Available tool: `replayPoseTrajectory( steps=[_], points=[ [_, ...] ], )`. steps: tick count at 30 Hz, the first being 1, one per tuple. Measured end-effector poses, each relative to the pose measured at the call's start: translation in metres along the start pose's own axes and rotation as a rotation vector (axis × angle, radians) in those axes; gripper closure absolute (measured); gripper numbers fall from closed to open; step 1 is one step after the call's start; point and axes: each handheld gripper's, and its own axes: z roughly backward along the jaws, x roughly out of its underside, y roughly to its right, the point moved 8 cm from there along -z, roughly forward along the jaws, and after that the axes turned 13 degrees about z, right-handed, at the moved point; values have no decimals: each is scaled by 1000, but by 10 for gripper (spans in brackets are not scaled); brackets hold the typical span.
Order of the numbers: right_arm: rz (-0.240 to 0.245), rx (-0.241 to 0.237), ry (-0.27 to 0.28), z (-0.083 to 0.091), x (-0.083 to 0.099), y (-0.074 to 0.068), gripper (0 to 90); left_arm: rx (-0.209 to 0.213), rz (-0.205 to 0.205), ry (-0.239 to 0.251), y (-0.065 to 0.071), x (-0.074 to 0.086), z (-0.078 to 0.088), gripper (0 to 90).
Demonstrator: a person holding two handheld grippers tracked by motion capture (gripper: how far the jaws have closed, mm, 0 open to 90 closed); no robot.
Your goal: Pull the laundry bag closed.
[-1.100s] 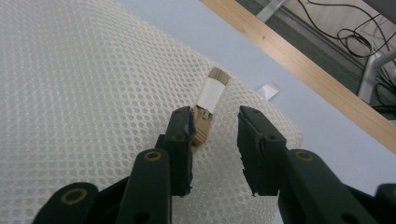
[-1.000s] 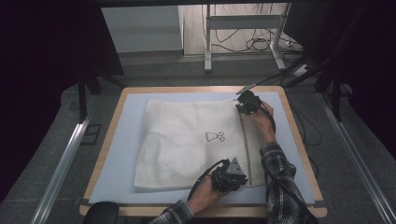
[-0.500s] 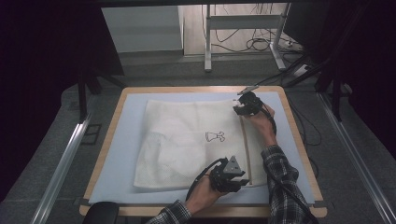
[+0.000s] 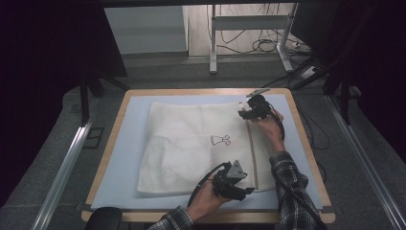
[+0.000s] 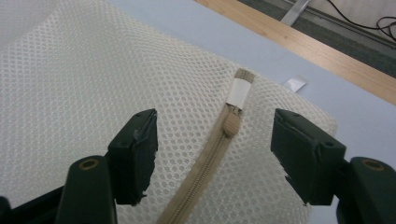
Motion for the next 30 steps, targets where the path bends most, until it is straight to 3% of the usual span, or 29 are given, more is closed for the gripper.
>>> replayPoseTrajectory(
  steps=[7,17,24,30],
  points=[
    [12,-24,-17,-1,-2,-8,260,-16,-6,-3,-2,-2,6,337],
    [-1,-61,0,5,-6,-15,156,-16,-5,-20,-5,-1,12,204],
    [0,-65,9,12,-7,-19,120,6,59,-23,-11,1,17,119],
    [-1,-64,24,19,-9,-22,97,-16,45,-39,-14,6,22,59]
  ],
)
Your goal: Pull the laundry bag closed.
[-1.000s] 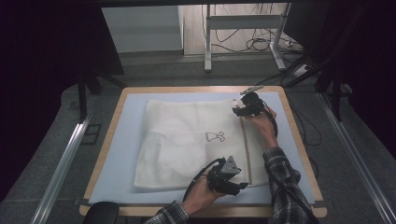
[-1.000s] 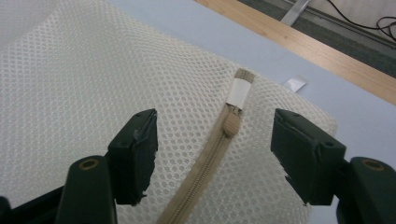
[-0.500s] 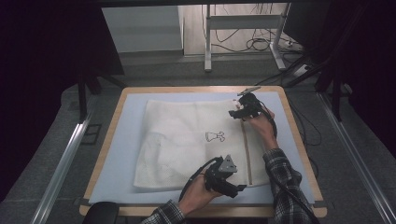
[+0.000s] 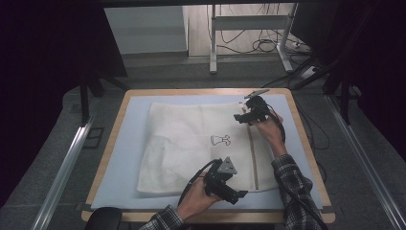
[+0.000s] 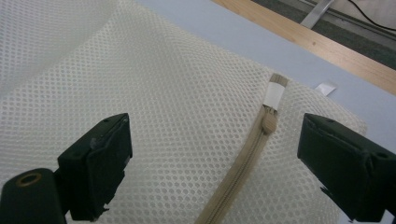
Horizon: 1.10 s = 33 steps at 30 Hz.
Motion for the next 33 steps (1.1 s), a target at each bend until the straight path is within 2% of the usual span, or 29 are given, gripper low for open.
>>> replayPoseTrajectory(
  steps=[8,14,23,33],
  points=[
    [-3,-22,11,2,-1,-8,50,3,-2,6,0,4,7,39],
    [11,-29,23,7,-5,-16,49,9,9,14,-2,8,14,30],
    [-7,-46,31,12,-4,-22,49,1,-11,28,-4,9,26,28],
    [7,-55,38,20,-5,-32,46,-11,-3,34,-8,18,35,26]
  ],
)
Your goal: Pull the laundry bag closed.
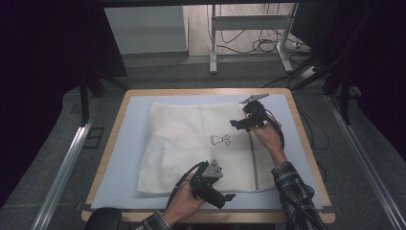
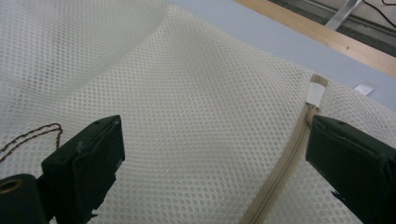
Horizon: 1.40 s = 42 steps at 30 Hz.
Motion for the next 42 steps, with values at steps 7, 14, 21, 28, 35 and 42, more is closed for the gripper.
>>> replayPoseTrajectory(
  steps=[7,14,21,28,35,42],
  points=[
    [15,3,-1,6,0,-8,39,-7,4,1,-3,4,3,25],
    [26,-1,-1,12,0,-14,37,-18,-7,5,-2,7,5,23],
    [19,-5,-1,18,2,-21,33,-34,-19,4,-4,9,9,20],
    [29,-17,-20,20,6,-31,14,-48,-17,8,-8,10,13,19],
    [26,-18,-12,24,9,-37,10,-60,-14,12,-12,12,17,19],
    [27,-20,3,33,11,-42,6,-64,-6,18,-14,14,21,17]
  ],
)
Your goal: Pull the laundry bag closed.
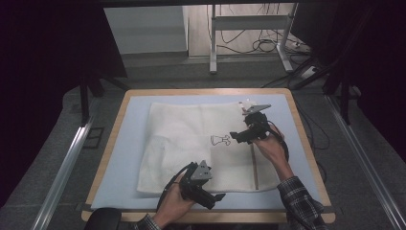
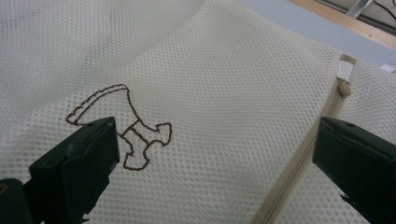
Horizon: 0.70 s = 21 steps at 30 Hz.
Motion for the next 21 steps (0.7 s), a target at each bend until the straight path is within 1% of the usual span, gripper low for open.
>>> replayPoseTrajectory(
  steps=[6,12,14,16,18,21],
  points=[
    [8,15,15,12,2,-4,1,-6,-2,6,-3,1,5,17],
    [16,20,30,21,5,-11,0,-11,-1,7,-6,3,8,16],
    [25,27,34,24,5,-14,0,-16,-2,8,-7,4,10,16],
    [34,44,34,28,6,-15,0,-21,-1,9,-9,5,11,16],
    [31,50,47,31,6,-17,0,-24,-1,9,-10,5,13,16],
    [41,64,50,35,9,-20,0,-27,5,13,-12,6,14,16]
  ],
)
